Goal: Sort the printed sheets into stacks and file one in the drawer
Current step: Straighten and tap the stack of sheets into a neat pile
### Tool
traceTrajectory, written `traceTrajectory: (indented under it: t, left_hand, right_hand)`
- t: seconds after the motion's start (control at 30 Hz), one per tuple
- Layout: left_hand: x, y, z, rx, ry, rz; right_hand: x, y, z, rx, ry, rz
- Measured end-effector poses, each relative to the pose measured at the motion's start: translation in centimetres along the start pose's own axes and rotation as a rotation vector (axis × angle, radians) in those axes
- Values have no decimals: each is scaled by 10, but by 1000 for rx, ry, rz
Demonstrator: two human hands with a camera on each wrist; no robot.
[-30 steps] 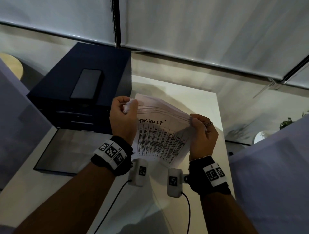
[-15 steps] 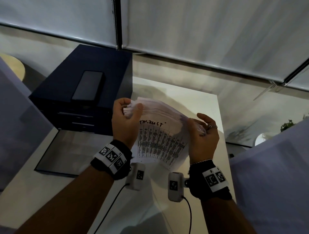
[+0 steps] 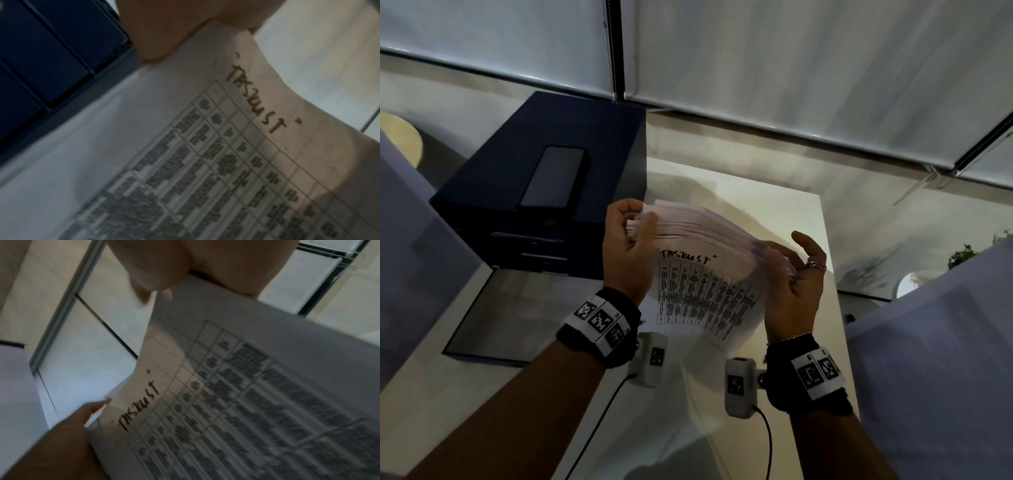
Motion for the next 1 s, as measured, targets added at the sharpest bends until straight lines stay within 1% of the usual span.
traceTrajectory:
  t: [0.1,0.13,0.2,0.27,0.3,0.33,0.4,0.43,0.47,0.5,0.63,0.67,0.73,0.8,0.9,1.0]
  left_hand:
    - [4,2,-1,151,23,40]
    - [4,3,-1,168,-3,50]
    - [1,2,0,141,-20,41]
    - [-8,1,0,105,-29,-26]
    - [-11,1,0,124,-41,-56]
    - [-12,1,-2,173,-55,-72]
    - [-4,5,-2,273,-120,-27]
    - [2,6,-1,290,-149,20]
    - [5,9,0,287,-164,53]
    - [6,10,0,275,-174,49]
    - [-7,14,-3,206,-210,-76]
    - [-8,15,-2,213,-187,-75]
    - [-6,19,-1,250,-112,-28]
    - [-8,22,0,238,-57,-18]
    - [-13,18,-4,110,-20,-24]
    - [-13,14,-9,0,-17,-31]
  right_hand:
    - [-11,2,-1,88,72,-33]
    - [-14,1,-3,104,102,-44]
    - [-19,-2,-2,107,138,-41]
    - [-19,-4,3,72,137,-22]
    - [-18,-4,7,51,140,-7]
    - [-18,-2,12,34,142,4]
    - [-25,2,18,36,126,-41]
    - [-29,4,18,55,119,-75]
    - [-32,6,17,75,120,-93]
    - [-32,7,15,88,121,-97]
    - [-21,4,14,95,89,-50]
    - [-19,4,15,99,115,-34]
    - [-18,7,15,124,160,-31]
    - [-13,8,17,80,101,-43]
    - [-7,3,16,-29,-6,-80]
    - [-2,-2,12,-84,-22,-69]
Point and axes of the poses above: each hand's wrist, its own y-axis away from the middle knuckle, its own z-axis out of the back of the hand, x = y × z, the point moved 7 cm from there along -y, towards the middle knuckle, and after that the axes turned 11 degrees about y, right-handed, at the moved point
